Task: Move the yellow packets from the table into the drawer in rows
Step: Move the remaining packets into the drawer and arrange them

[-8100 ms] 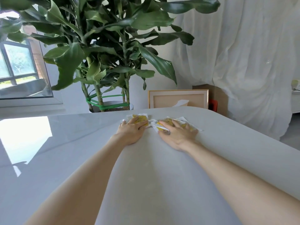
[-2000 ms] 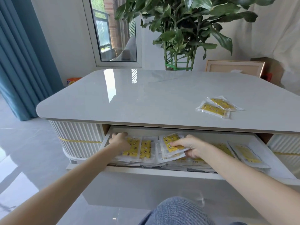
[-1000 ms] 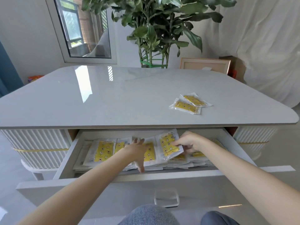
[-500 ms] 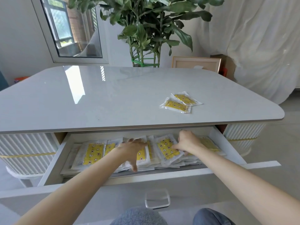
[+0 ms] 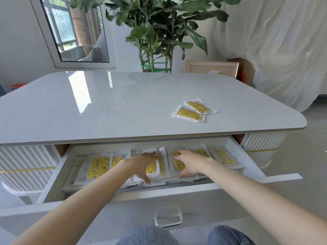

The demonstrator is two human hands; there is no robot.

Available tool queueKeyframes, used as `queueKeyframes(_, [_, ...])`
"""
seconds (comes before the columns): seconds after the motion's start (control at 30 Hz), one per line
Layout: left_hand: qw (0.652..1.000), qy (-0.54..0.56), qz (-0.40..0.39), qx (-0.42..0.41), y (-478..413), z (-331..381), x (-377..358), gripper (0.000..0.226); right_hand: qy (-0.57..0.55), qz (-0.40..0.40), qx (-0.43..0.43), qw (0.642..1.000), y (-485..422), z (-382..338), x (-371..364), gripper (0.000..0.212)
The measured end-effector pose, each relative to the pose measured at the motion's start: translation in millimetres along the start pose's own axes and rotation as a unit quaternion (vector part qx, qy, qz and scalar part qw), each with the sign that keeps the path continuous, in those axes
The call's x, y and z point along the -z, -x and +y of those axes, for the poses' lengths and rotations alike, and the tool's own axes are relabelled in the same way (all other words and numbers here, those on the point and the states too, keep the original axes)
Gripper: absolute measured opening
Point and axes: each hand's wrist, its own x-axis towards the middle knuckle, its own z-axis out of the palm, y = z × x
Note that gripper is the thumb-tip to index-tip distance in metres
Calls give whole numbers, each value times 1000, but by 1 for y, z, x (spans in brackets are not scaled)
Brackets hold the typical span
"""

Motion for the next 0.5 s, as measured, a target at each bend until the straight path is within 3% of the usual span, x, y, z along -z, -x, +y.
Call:
queueKeyframes(0.2, [1000,3,10,-1,2,-1,0,102,-37,9,0,999,6,2,2,85])
queueKeyframes(0.3, [999,25,34,4,9,3,3,96,-90,34,-6,995,14,3,6,68])
queueKeyframes(0.5, [973,88,210,35,34,27,20,52,-191,144,0,971,49,8,29,25])
